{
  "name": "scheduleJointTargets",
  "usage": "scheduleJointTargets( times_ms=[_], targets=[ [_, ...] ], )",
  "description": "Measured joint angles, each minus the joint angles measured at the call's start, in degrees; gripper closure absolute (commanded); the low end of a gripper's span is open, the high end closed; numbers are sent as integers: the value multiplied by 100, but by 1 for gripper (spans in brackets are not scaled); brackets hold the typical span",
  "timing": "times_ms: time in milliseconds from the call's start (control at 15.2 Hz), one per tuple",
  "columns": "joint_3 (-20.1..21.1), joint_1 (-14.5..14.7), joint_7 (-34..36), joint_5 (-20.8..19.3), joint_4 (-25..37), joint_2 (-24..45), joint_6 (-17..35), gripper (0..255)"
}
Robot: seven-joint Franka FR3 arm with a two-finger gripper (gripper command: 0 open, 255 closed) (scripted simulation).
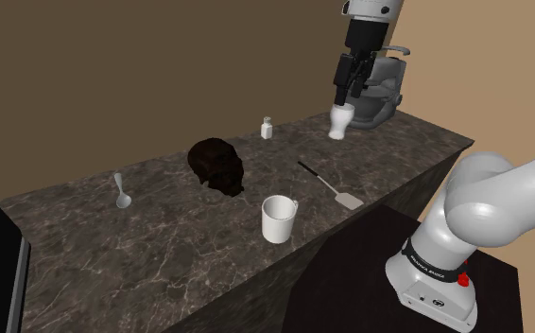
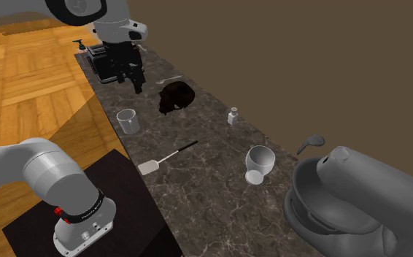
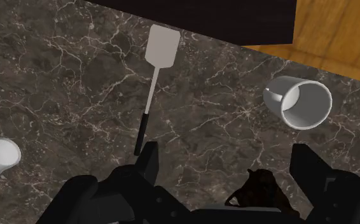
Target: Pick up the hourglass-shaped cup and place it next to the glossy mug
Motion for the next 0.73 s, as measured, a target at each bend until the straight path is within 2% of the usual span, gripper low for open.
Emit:
scheduleJointTargets(
  times_ms=[198, 726],
  targets=[
    [-129, -48, -158, -103, -46, 90, 129, 0],
    [-939, -339, -1141, -688, -143, 672, 830, 0]
  ],
)
